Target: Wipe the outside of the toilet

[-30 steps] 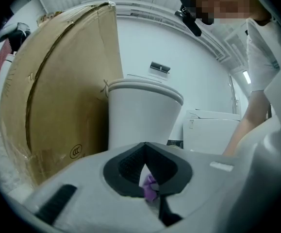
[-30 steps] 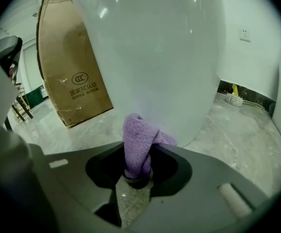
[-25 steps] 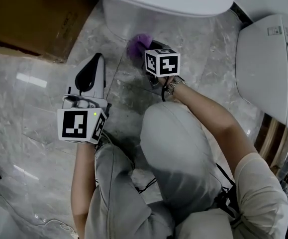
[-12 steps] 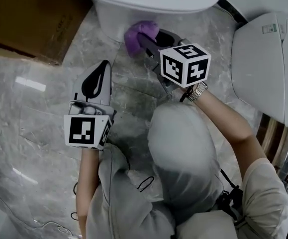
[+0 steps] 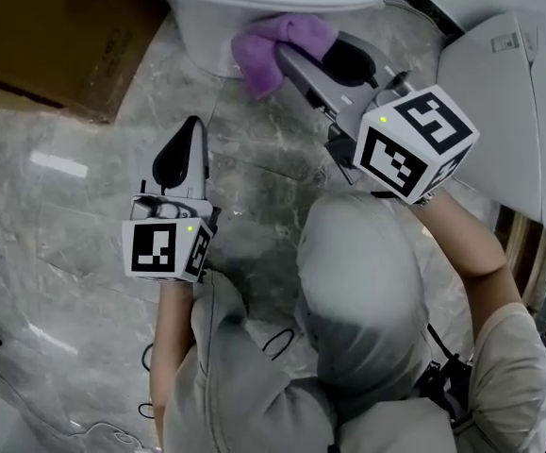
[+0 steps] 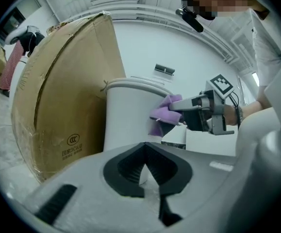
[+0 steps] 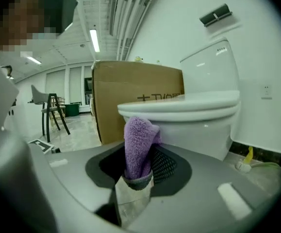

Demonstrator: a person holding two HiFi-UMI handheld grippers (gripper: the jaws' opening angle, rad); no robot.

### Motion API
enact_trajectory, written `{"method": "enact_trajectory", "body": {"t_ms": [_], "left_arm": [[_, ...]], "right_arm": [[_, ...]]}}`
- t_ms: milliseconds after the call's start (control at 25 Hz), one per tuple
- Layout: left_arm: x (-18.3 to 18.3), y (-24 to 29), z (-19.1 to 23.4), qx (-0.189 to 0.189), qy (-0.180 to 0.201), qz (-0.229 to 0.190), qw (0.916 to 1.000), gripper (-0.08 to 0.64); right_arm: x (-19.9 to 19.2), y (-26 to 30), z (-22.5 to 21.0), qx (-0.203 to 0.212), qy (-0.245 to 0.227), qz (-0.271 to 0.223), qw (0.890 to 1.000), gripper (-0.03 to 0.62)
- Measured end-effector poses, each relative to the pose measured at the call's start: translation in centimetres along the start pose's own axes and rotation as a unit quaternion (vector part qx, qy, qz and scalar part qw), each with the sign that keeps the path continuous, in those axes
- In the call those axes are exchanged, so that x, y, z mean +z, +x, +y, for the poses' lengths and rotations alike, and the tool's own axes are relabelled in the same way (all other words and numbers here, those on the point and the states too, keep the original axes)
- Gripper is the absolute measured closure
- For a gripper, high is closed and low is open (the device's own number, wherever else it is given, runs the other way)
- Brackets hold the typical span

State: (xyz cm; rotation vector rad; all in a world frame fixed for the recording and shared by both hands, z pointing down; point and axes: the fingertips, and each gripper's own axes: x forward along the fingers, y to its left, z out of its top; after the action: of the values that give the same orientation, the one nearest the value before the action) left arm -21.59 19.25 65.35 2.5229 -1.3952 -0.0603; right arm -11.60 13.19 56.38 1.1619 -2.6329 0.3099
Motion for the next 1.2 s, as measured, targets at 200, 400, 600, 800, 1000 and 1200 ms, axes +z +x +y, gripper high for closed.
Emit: {"method": "enact_trajectory", "body": {"t_ms": [200, 400, 600, 800, 1000, 1200], "left_arm": [[-0.2, 0.2, 0.7, -0.003, 0.001, 0.002, 1.0000, 0.554], [-0.2, 0.4, 1.8, 0.002, -0.014, -0.004, 0.9999, 0.554], [-0.5, 0.9, 2.0, -0.005, -0.026, -0.001, 0.9996, 0.554], [-0.3, 1.3, 2.2, -0.015, -0.026, 0.002, 0.9996, 0.554], [-0.4, 1.2, 2.2, -0.030, -0.036, 0.003, 0.9989, 0.555], [0.1, 0.7, 2.8, -0.023, -0.032, 0.003, 0.9992, 0.554]], "right_arm": [[1.9, -1.7, 0.7, 0.009, -0.046, -0.032, 0.998, 0.457], [-2.3, 0.3, 1.3, 0.055, -0.024, 0.029, 0.998, 0.457], [-12.3, 6.4, 0.6, 0.062, 0.006, 0.154, 0.986, 0.457], [-19.8, 11.4, -2.0, -0.012, 0.094, 0.201, 0.975, 0.457], [-24.3, 14.3, -3.7, -0.089, 0.133, 0.215, 0.963, 0.457], [-25.8, 16.4, -3.7, -0.116, 0.116, 0.217, 0.962, 0.457]]}}
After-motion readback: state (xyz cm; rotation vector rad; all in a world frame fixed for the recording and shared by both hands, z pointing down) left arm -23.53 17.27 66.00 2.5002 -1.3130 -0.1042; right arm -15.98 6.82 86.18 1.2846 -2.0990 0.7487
